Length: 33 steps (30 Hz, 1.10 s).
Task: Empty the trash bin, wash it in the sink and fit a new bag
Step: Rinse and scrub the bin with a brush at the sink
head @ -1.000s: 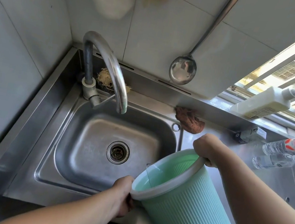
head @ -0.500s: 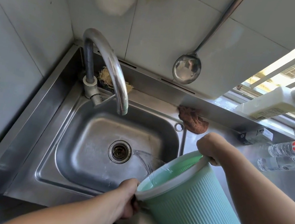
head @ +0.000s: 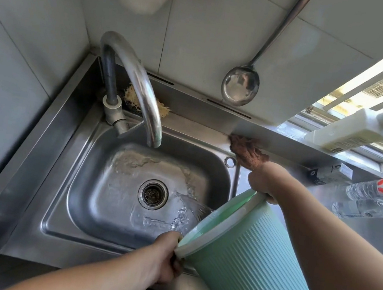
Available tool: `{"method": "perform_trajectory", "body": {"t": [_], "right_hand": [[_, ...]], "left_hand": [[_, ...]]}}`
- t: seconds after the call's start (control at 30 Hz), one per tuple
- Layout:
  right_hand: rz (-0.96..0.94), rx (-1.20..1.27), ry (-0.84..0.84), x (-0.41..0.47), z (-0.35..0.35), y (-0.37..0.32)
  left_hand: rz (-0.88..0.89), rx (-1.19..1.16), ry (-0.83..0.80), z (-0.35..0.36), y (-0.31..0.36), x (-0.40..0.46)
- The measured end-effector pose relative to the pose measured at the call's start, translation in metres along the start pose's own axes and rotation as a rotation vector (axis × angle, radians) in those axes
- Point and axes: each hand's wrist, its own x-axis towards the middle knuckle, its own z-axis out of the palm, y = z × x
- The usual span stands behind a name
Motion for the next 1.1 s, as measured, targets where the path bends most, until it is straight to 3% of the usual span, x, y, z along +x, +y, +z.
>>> {"method": "perform_trajectory", "body": {"t": [0.4, 0.63, 0.83, 1.0, 1.1], "right_hand": [[-0.057, -0.006, 0.007, -0.003, -0.008, -0.017], [-0.118, 0.15, 0.033, 0.002, -0.006, -0.017], [-0.143, 0.163, -0.003, -0.01, -0.028, -0.03], [-0.232, 0.343, 0.144, -0.011, -0.04, -0.031], [-0.276, 0.265, 0.154, -0.015, -0.047, -0.034]], "left_hand": [[-0.022, -0.003, -0.032, -0.005, -0.001, 0.0], [-0.001, -0.081, -0.001, -0.006, 0.004, -0.011], [0.108, -0.174, 0.054, -0.011, 0.02, -0.032], [0.264, -0.328, 0.149, -0.021, 0.047, -0.071], [0.364, -0.419, 0.133, -0.026, 0.06, -0.096]]}}
